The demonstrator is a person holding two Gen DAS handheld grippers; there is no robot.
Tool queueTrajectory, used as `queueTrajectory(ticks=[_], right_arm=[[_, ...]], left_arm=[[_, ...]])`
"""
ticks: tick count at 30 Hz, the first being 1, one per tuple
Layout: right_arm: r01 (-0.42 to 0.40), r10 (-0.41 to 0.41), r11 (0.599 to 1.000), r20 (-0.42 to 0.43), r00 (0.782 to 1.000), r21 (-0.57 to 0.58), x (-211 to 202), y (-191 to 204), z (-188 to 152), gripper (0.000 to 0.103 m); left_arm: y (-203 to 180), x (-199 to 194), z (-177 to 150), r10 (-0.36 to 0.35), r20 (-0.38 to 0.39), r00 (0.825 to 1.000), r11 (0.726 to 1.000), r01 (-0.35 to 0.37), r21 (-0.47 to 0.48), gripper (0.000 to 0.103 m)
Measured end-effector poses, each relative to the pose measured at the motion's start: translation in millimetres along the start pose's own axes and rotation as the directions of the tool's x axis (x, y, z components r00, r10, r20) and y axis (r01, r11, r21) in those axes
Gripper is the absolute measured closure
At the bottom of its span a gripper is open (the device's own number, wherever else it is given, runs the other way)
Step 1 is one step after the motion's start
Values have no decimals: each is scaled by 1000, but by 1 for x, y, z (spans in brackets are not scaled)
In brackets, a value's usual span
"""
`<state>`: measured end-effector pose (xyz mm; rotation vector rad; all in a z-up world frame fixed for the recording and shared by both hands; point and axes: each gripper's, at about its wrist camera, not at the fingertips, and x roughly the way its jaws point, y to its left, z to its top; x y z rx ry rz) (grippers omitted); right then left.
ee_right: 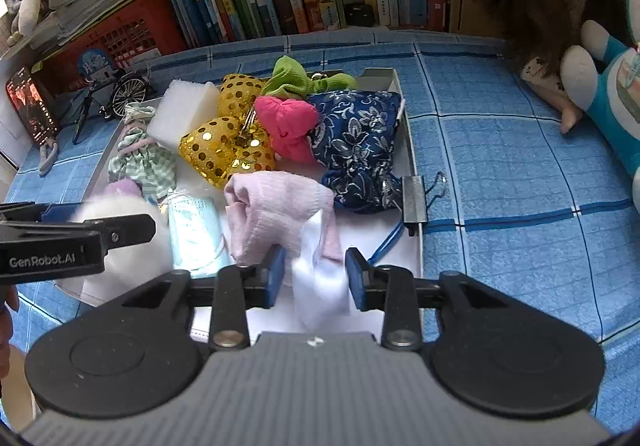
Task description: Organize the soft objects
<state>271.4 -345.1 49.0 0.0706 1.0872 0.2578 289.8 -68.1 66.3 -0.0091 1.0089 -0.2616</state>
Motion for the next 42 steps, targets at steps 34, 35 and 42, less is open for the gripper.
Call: queueTrajectory(ticks=[34, 35, 42], right_arm=[[-16, 43, 998, 468, 882, -62, -157, 26, -84, 2], [-14, 44, 998, 488, 872, -67, -162, 27, -90, 2], [22, 35, 996, 598, 801, -88, -180, 31, -130, 0]], left_arm=[[-13, -164, -97, -37, 394, 918, 996, 4, 84, 17], [-14, -168, -104, -44, 409, 912, 996, 9, 85, 16], [-20, -183, -151, -55, 461, 886, 996, 14, 93, 16]])
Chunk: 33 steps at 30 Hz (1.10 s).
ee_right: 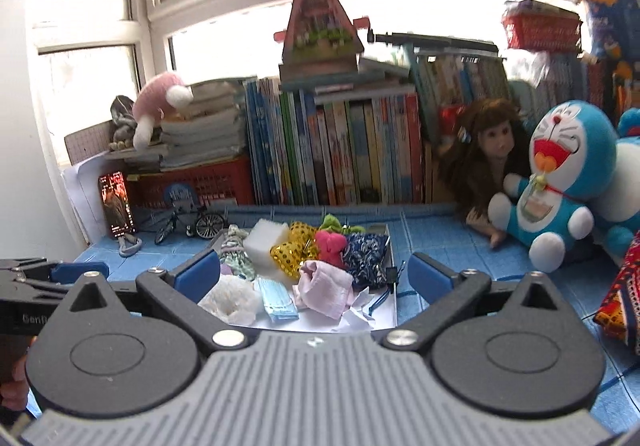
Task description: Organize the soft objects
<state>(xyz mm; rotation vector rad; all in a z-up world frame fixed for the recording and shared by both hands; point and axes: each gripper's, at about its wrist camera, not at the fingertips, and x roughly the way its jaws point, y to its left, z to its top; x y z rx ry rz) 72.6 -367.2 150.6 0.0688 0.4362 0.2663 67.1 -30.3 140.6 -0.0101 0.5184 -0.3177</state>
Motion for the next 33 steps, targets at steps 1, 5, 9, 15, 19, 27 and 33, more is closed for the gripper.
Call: queueTrajectory(ticks=[1, 5, 9, 15, 19, 27, 33], right_arm=[[4, -4, 1000, 13, 1000, -3, -3, 1, -4, 0], [14, -13, 1000, 53, 999, -11, -15, 4, -23, 0], [18, -16, 1000, 86, 996, -21, -24, 12, -45, 0], [41, -36, 998, 113, 993, -42, -32, 26, -73, 0], [49, -47, 998, 98, 994, -24, -34, 28, -90, 0], [77, -75, 997, 73, 995, -23, -31, 25, -121, 0], [123, -122, 991, 27, 992, -48, -20, 26, -142, 0]], left_arm=[[-1, -5, -6, 7, 15, 1000, 1000, -7, -1, 16], [-3, -20, -29, 51, 60, 997, 999, -50, -11, 16], [-1, -30, -52, 85, 72, 994, 996, -84, -23, 16], [4, -41, -79, 125, 97, 987, 991, -119, -66, 16], [5, -47, -94, 139, 113, 984, 989, -132, -67, 15], [4, -43, -123, 191, 96, 977, 982, -190, -27, 13], [6, -27, -141, 202, 45, 978, 979, -201, -27, 13]])
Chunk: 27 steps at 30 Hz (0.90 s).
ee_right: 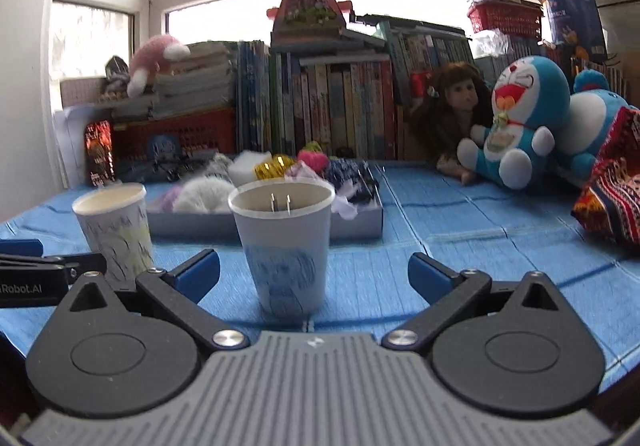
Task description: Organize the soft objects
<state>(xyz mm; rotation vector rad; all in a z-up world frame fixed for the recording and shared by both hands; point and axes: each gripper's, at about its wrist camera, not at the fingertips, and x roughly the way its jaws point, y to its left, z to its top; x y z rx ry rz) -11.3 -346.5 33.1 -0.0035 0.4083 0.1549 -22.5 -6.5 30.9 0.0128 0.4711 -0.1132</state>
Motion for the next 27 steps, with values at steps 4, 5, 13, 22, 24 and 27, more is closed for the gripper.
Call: queueTrajectory(ticks=[4, 5, 13, 22, 24, 27], right_arm=[[12, -12, 1000, -25, 1000, -22, 7, 3, -10, 0], [15, -15, 1000, -31, 999, -27, 9, 3, -11, 0], [36, -43, 996, -75, 996, -82, 21, 10, -21, 0], [43, -54, 995, -126, 991, -85, 31, 11, -29, 0], [45, -53, 997, -132, 990, -68, 32, 10, -30, 0], [45, -53, 997, -139, 989, -61, 34, 10, -30, 0]], left_arm=[[0, 12, -9, 12, -34, 999, 1000, -12, -8, 12], [0, 15, -10, 13, -43, 999, 1000, -14, -11, 12], [-3, 37, -18, 21, -112, 993, 1000, -23, -19, 8], [-4, 48, -22, 48, -131, 990, 998, -52, -28, 0], [-3, 49, -23, 49, -127, 991, 998, -54, -35, 0], [-4, 50, -22, 52, -133, 990, 998, -56, -31, 0]])
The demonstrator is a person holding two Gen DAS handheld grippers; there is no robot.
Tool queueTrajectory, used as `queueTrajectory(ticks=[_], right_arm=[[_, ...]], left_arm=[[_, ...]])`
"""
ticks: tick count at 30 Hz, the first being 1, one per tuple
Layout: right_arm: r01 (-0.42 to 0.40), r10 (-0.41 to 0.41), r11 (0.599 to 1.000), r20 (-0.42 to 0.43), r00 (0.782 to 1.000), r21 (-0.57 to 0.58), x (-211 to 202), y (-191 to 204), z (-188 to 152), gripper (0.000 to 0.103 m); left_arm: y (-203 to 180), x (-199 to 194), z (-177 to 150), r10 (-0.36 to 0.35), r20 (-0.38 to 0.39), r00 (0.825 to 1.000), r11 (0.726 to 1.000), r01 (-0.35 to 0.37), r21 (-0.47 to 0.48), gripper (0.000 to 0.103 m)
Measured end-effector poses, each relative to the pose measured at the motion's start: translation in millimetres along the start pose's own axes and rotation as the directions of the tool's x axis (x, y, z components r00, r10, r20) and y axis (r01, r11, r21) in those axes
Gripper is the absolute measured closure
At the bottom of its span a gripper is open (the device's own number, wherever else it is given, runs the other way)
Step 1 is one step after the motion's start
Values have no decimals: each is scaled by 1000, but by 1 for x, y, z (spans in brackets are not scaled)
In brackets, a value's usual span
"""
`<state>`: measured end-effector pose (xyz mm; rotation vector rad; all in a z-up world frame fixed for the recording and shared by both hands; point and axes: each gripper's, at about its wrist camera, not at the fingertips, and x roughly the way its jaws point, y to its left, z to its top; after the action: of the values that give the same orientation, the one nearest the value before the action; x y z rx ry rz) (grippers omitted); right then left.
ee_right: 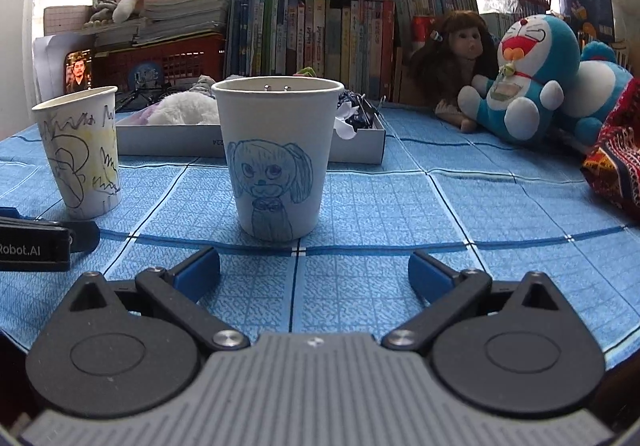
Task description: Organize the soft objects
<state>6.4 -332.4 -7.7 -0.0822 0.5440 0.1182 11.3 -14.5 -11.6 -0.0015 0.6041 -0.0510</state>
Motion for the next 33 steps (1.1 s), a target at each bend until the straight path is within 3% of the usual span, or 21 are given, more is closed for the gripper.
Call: queueTrajectory(ticks=[33], right_arm=[[-14, 14, 1000, -16, 1000, -1, 4, 0, 2, 0]], left_arm=[[-4, 3, 2, 18, -14, 1000, 1000, -18, 0, 0]])
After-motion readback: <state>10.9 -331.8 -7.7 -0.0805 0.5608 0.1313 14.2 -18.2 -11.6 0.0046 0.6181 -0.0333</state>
